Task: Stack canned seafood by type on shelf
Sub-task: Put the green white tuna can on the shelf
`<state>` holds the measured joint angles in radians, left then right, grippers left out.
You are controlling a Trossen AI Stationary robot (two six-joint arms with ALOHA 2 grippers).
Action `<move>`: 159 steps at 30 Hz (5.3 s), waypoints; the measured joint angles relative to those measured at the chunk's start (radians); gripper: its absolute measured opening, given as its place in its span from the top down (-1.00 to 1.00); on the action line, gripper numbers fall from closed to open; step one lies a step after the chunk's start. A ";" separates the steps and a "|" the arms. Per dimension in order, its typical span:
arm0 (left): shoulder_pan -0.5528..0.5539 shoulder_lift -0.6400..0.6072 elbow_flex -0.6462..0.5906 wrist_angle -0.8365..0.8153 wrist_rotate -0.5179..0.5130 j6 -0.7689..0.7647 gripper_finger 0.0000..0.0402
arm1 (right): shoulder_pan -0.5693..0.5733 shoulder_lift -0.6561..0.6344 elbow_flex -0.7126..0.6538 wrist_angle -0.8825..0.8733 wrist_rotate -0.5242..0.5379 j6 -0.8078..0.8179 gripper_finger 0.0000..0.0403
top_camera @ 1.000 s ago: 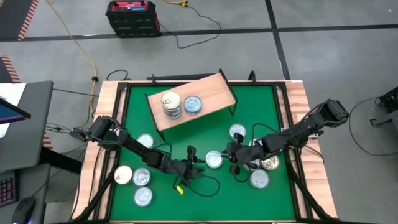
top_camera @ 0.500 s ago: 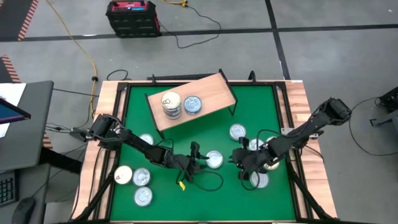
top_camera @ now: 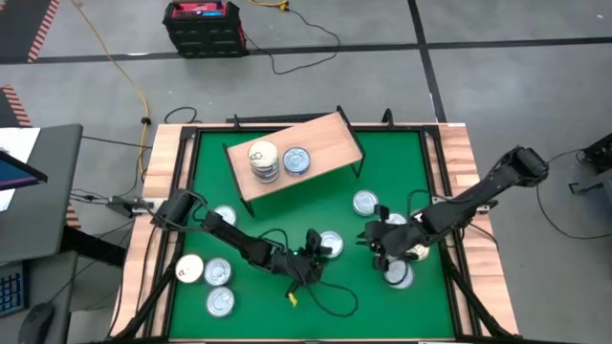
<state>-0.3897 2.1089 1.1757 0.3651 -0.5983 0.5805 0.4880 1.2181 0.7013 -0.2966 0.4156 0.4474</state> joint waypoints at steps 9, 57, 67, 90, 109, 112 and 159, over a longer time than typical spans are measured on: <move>0.003 -0.002 0.000 -0.110 0.044 -0.095 0.96 | 0.009 0.002 0.000 0.022 0.035 -0.004 0.50; -0.020 -0.201 0.340 -0.771 0.129 -0.127 -0.17 | 0.179 0.120 -0.037 0.056 0.147 0.212 -0.13; -0.029 -0.190 0.340 -0.822 0.185 -0.277 -0.15 | 0.116 0.236 -0.027 0.304 0.164 0.019 -0.13; -0.251 -0.193 -0.137 -0.105 -0.099 -0.442 0.06 | 0.031 0.375 0.387 -0.133 0.212 0.177 -0.12; -0.256 -0.195 -0.213 0.062 -0.165 -0.376 0.06 | 0.103 0.658 0.703 -0.531 0.297 0.629 -0.04; -0.248 -0.195 -0.213 0.105 -0.001 -0.305 0.06 | 0.115 0.680 0.703 -0.539 0.358 0.670 -0.04; -0.183 -0.580 -0.674 0.536 0.145 -0.433 0.06 | 0.055 0.702 0.667 -0.416 0.421 0.715 -0.49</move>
<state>-0.5724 1.5285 0.5014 0.9009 -0.4532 0.1480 0.5428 1.9205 1.3682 -0.7128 0.8361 1.1628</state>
